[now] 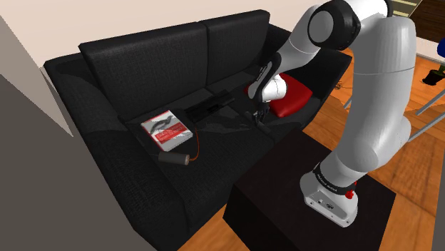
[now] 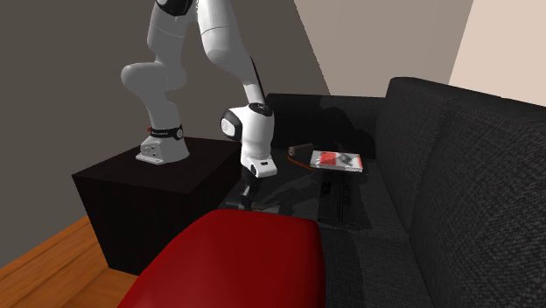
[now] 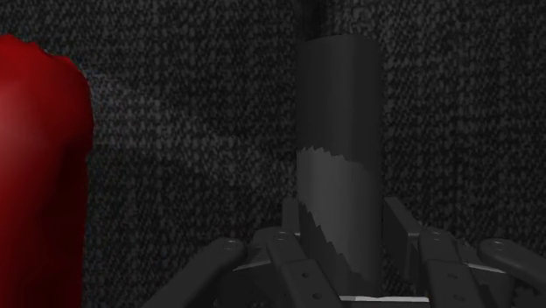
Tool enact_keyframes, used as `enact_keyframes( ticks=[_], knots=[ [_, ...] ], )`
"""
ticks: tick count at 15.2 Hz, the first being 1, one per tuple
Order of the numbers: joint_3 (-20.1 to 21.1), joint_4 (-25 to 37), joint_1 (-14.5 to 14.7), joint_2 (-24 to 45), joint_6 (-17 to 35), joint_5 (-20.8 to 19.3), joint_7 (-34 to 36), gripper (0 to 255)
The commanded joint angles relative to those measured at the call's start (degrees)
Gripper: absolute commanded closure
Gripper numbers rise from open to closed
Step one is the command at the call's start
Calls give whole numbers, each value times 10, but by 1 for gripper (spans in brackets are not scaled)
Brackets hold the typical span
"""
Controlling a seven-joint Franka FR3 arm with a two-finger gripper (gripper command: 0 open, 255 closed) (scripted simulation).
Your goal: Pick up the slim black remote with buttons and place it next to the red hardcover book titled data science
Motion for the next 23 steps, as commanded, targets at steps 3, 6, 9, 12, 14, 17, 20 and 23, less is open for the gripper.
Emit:
enact_keyframes(
  ticks=[3, 6, 9, 12, 14, 17, 20, 23],
  knots=[
    [-3, 0, -3, -7, -15, -5, -7, 255],
    [-10, -8, 3, -33, -32, -12, -2, 255],
    [-18, -14, 8, -57, -50, -21, 3, 255],
    [-25, -20, 14, -82, -69, -29, 9, 255],
    [-30, -23, 17, -98, -81, -36, 13, 255],
    [-36, -27, 21, -122, -101, -45, 19, 255],
    [-42, -29, 25, -144, -120, -55, 26, 255],
    [-25, -31, 55, -150, -124, -52, 69, 255]
  ],
)
